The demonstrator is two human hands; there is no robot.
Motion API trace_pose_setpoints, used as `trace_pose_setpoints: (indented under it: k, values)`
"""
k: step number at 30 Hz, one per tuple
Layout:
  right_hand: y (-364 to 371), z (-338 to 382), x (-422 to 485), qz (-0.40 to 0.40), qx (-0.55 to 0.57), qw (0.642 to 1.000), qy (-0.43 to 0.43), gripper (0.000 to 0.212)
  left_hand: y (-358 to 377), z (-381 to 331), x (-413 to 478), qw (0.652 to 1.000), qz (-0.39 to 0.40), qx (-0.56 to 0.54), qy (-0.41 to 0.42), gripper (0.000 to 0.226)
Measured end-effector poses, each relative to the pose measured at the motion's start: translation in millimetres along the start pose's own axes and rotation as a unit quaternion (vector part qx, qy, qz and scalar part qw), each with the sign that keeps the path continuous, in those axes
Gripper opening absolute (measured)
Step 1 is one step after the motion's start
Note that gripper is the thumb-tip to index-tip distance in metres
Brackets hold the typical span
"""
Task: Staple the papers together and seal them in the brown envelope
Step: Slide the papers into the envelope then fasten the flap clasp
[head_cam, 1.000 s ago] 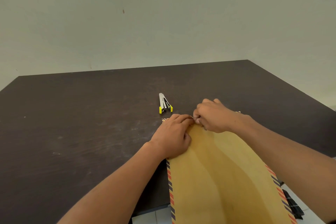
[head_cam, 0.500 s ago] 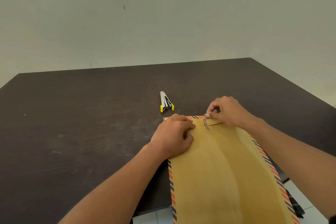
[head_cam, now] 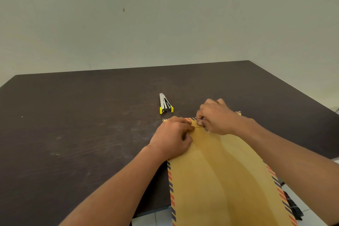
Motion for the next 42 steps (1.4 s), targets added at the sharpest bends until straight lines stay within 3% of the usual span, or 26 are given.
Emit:
trace_pose_setpoints:
  k: [3, 9, 16, 19, 24, 30, 36, 39, 42]
  values:
    - [-4, -2, 13, 0.032, 0.034, 0.999, 0.017, 0.019, -1, 1, 0, 1.000, 0.000, -0.002, 0.000, 0.037]
    - [2, -25, 14, 0.008, 0.122, 0.989, 0.089, 0.019, -1, 2, 0, 1.000, 0.002, -0.005, -0.003, 0.038]
    - [18, -41, -25, -0.133, 0.107, 0.973, 0.156, 0.003, -1, 1, -1, 0.999, 0.023, 0.025, -0.014, 0.036]
    - [20, -47, -48, -0.154, 0.112, 0.960, 0.204, 0.017, -4, -4, -3, 0.998, 0.003, 0.059, -0.012, 0.033]
    - [20, -55, -81, -0.106, 0.213, 0.923, 0.303, 0.023, -7, -13, -3, 0.990, 0.013, 0.139, -0.037, 0.034]
    - [15, -49, -93, -0.057, 0.308, 0.901, 0.300, 0.017, -2, -18, -4, 0.982, 0.003, 0.168, -0.087, 0.032]
    - [3, -50, -95, -0.099, 0.431, 0.846, 0.298, 0.015, -2, -23, -4, 0.983, 0.019, 0.149, -0.105, 0.034]
    - [-8, -51, -94, -0.075, 0.463, 0.834, 0.290, 0.018, -4, -22, -3, 0.986, 0.025, 0.128, -0.103, 0.036]
    - [-20, -55, -91, -0.060, 0.522, 0.790, 0.316, 0.024, -9, -24, 0, 0.988, 0.037, 0.104, -0.110, 0.039]
Point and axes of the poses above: each hand's wrist, its own x-axis towards the middle knuckle, its own y-axis out of the palm, z = x × y, the point moved 1 cm from there along x, towards the middle knuckle
